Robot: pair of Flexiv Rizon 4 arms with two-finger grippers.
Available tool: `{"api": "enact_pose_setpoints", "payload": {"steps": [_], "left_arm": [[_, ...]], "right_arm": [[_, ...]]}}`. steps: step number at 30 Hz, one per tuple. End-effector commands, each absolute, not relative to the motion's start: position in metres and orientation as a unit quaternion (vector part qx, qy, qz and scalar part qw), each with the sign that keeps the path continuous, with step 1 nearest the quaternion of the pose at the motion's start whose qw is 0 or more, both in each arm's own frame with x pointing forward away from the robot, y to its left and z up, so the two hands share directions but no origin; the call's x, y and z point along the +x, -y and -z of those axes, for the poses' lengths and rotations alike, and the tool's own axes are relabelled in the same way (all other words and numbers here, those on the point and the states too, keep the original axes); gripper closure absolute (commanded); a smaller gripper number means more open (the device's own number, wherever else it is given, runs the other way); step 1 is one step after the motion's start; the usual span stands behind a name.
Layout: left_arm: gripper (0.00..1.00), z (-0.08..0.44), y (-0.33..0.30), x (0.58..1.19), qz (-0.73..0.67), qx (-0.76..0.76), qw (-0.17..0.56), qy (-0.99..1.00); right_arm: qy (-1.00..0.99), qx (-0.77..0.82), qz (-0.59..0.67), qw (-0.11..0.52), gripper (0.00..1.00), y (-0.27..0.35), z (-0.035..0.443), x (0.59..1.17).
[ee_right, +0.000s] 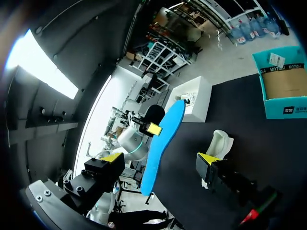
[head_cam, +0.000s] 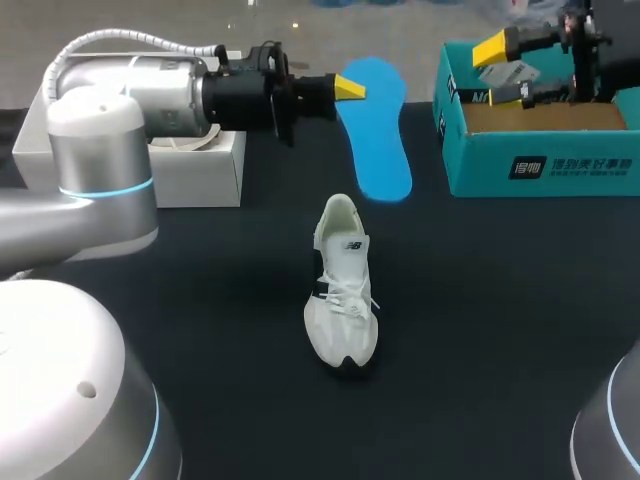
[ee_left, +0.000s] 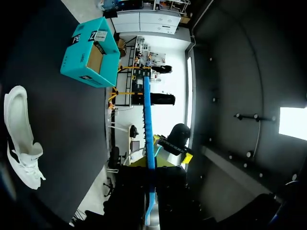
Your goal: Take the shoe out of the shoebox, open the shoe tongue, remove and reinsert the insole, then place the shoe into the shoebox
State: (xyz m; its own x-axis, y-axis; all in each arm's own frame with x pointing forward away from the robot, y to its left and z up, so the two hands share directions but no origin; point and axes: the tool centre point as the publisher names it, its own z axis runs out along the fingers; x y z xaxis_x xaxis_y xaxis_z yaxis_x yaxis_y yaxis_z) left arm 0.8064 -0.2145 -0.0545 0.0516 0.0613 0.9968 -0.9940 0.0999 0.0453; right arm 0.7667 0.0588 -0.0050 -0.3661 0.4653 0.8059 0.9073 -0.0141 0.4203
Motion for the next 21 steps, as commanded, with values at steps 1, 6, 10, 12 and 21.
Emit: {"api": "enact_pose_setpoints", "payload": {"steps": [1, 6, 10, 12, 21], "left_arm": [[1.00, 0.056, 0.220, 0.813, -0.474, 0.471, 0.550, 0.501], [1.00, 0.056, 0.225, 0.819, -0.481, 0.465, 0.547, 0.503], [1.00, 0.056, 0.228, 0.821, -0.485, 0.463, 0.540, 0.508], [1.00, 0.055, 0.229, 0.822, -0.487, 0.464, 0.538, 0.508], [1.00, 0.058, 0.236, 0.820, -0.482, 0.464, 0.549, 0.500]], "right_arm": [[0.717, -0.541, 0.402, 0.176, 0.00, -0.061, -0.009, 0.770], [0.740, -0.544, 0.361, 0.163, 0.00, -0.061, -0.013, 0.765], [0.743, -0.542, 0.358, 0.160, 0.00, -0.061, -0.019, 0.762], [0.743, -0.542, 0.358, 0.160, 0.00, -0.061, -0.019, 0.762], [0.743, -0.542, 0.358, 0.160, 0.00, -0.061, -0.019, 0.762]]}}
